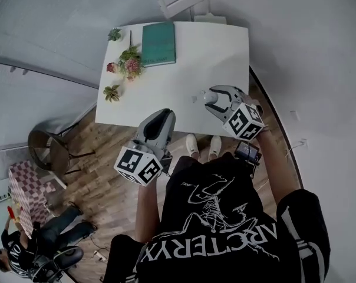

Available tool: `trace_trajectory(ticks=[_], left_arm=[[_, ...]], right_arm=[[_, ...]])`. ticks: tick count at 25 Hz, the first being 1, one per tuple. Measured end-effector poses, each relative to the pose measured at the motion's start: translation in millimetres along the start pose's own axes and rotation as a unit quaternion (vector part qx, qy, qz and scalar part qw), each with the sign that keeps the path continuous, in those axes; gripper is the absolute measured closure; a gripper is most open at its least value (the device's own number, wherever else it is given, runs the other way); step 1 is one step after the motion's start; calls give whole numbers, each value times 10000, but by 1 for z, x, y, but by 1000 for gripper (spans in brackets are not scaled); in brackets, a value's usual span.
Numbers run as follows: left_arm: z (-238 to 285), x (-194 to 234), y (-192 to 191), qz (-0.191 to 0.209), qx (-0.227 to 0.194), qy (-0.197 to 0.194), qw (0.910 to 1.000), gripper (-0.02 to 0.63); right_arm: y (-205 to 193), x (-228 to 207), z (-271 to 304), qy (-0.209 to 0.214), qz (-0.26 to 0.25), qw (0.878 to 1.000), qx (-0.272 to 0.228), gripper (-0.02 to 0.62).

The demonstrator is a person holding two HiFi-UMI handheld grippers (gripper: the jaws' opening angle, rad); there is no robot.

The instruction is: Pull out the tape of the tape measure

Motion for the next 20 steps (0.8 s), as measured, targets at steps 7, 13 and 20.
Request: trace_trajectory(ticks=[7, 13, 20], left_arm=[[40, -22, -4, -508, 155, -1024, 9933, 322], [54, -33, 1, -1062, 88, -1554, 9821, 92], [53, -46, 1, -1249, 259, -2011, 9712, 24]], right_arm=[[55, -18, -72, -41, -1139, 9932, -229, 377], [83, -17, -91, 8, -1673, 9856, -254, 377], [106, -18, -101, 59, -2097, 9774, -256, 377]])
Point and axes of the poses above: the fingertips, and each gripper's own axes: z forward along the fingers, x to its left, y out of its top, the point moved 5 cm from there along -z, backward along the fingers, and after that the axes turned 14 degrees about -z, right-handed, at the moved point
